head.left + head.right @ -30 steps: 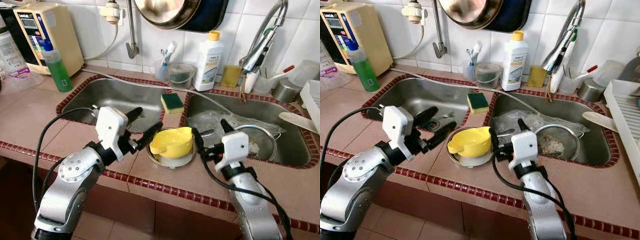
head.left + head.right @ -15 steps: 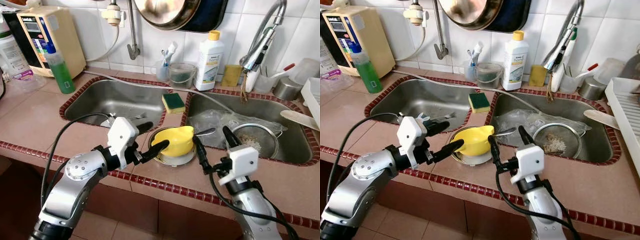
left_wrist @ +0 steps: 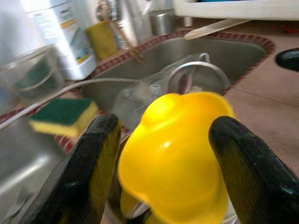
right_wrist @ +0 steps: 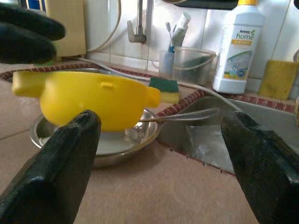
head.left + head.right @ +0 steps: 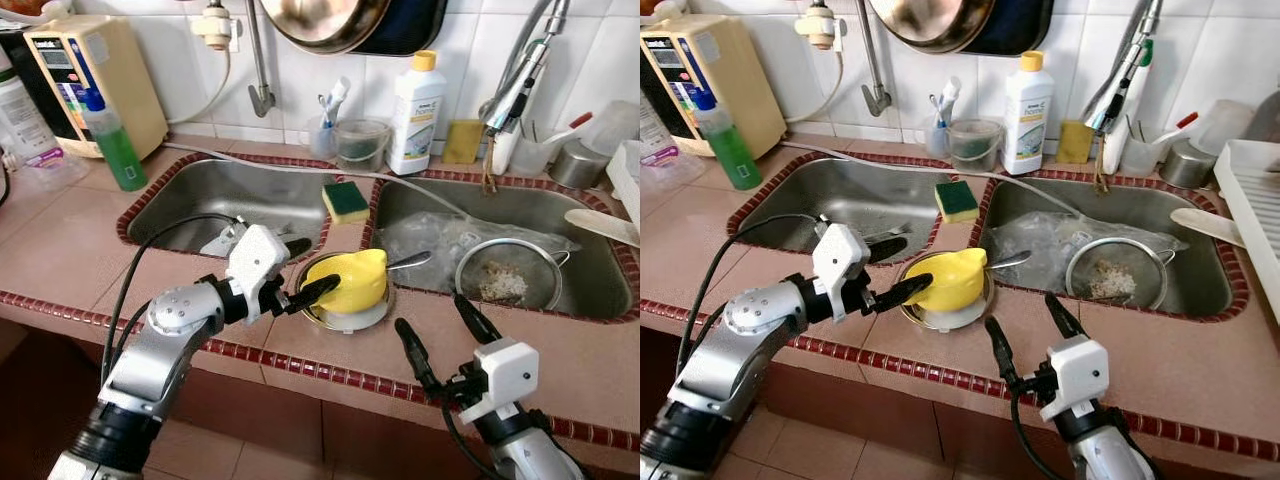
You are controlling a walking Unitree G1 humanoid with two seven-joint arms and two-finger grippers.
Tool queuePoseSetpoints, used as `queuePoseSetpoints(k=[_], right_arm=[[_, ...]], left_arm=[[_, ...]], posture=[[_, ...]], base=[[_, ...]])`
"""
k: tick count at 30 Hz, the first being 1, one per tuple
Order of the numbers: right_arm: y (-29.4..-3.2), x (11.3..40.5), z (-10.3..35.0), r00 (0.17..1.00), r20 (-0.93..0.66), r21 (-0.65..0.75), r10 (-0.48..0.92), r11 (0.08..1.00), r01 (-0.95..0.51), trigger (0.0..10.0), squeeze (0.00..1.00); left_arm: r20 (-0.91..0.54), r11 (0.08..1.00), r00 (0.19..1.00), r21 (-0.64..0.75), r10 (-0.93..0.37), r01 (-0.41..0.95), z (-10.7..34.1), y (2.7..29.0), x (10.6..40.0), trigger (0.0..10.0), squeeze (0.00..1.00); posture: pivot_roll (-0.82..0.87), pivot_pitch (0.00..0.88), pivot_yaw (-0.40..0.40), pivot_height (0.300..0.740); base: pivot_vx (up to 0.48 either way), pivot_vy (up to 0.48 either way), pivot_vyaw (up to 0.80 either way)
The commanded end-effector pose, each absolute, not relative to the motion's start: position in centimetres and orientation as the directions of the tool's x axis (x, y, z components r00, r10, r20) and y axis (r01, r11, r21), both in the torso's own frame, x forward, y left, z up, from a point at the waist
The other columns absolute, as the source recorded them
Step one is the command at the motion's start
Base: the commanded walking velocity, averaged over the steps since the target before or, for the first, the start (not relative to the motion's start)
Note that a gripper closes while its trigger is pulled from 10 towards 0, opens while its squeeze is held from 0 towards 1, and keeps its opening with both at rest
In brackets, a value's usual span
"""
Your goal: Kitchen organization
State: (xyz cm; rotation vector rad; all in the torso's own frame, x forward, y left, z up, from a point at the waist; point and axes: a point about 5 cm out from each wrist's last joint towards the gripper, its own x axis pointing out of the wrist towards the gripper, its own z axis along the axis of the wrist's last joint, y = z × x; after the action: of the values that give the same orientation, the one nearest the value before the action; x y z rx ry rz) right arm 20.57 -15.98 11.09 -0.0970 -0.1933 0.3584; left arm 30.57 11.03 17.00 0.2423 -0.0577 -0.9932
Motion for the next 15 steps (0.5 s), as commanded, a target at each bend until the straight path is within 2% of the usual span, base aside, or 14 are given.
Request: queuePoseSetpoints(k=[1,11,15], right_arm=[[-16.2,20.3,11.5,0.914,0.191,-0.132,0.357,0.932,-0.337,10.0,0.00],[-16.4,19.5,10.1,0.920,0.130,-0.129,0.371,0.926,-0.355,10.0,0.00],[-16.5,19.4,9.9,0.921,0.122,-0.126,0.371,0.926,-0.356,10.0,0.00]], left_arm=[[-0.075,0.475,0.508,0.260,-0.858,0.841,17.4,10.8,30.7,10.0,0.00],[-0.092,0.373,0.407,0.255,-0.909,0.892,18.5,10.3,31.0,10.0,0.00],[-0.138,0.260,0.303,0.267,-0.943,0.928,18.7,9.9,30.2,10.0,0.00]], posture=[[-0.18,0.066,0.093,0.740],[-0.18,0.069,0.109,0.740],[-0.19,0.071,0.112,0.740]], base=[[0.000,0.000,0.00],[0.000,0.000,0.00],[0.000,0.000,0.00]])
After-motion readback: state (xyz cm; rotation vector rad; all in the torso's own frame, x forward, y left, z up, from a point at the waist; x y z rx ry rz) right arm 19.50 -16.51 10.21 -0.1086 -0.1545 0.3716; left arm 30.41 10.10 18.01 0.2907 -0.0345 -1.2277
